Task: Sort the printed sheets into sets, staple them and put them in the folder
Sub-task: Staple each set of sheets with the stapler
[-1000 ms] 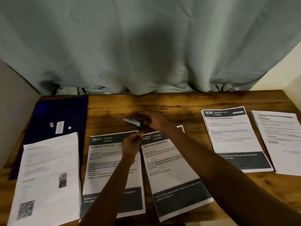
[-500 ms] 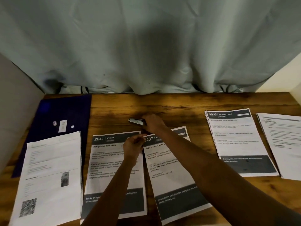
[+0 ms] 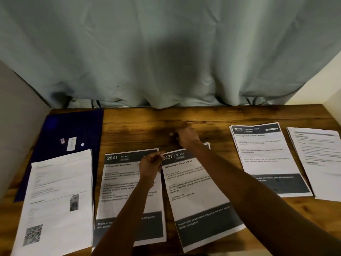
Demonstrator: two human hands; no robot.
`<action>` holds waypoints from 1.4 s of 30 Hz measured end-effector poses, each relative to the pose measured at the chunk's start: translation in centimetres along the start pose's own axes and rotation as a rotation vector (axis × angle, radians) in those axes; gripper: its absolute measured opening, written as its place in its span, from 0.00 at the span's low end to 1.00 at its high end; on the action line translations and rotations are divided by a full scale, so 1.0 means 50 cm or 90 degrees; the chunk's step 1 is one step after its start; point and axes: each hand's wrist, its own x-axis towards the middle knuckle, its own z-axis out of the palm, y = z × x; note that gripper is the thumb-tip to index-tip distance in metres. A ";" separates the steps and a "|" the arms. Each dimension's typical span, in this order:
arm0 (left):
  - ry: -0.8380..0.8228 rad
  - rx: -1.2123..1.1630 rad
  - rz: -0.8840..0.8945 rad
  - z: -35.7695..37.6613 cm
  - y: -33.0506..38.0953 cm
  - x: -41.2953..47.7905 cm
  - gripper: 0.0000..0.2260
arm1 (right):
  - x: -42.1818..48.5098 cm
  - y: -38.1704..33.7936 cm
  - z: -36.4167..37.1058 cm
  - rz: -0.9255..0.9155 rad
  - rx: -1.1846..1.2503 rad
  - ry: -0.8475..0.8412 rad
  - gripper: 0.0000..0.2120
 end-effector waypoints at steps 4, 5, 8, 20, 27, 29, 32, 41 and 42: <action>-0.011 -0.011 0.009 -0.003 0.004 -0.001 0.09 | -0.028 0.035 -0.028 0.083 0.530 0.056 0.16; -0.015 -0.010 0.012 -0.003 0.005 -0.001 0.09 | -0.035 0.042 -0.031 0.114 0.679 0.051 0.16; -0.021 -0.013 0.024 -0.002 0.008 -0.002 0.10 | -0.055 0.055 -0.034 0.187 1.133 -0.015 0.12; -0.020 0.011 0.077 -0.001 0.004 -0.006 0.07 | -0.099 0.062 -0.014 0.029 0.930 -0.141 0.20; -0.010 0.020 0.118 0.005 0.004 -0.010 0.07 | -0.097 0.034 -0.019 -0.043 0.657 -0.153 0.19; 0.003 0.021 0.121 0.007 0.005 -0.012 0.07 | -0.098 0.028 -0.021 -0.057 0.627 -0.162 0.18; 0.025 0.010 0.114 0.013 0.006 -0.015 0.07 | -0.101 0.019 -0.028 -0.068 0.603 -0.165 0.15; 0.044 -0.002 0.098 0.018 0.016 -0.021 0.06 | -0.106 -0.001 -0.033 -0.077 0.611 -0.171 0.10; 0.044 -0.012 0.093 0.018 0.017 -0.021 0.06 | -0.106 -0.002 -0.031 -0.074 0.621 -0.170 0.10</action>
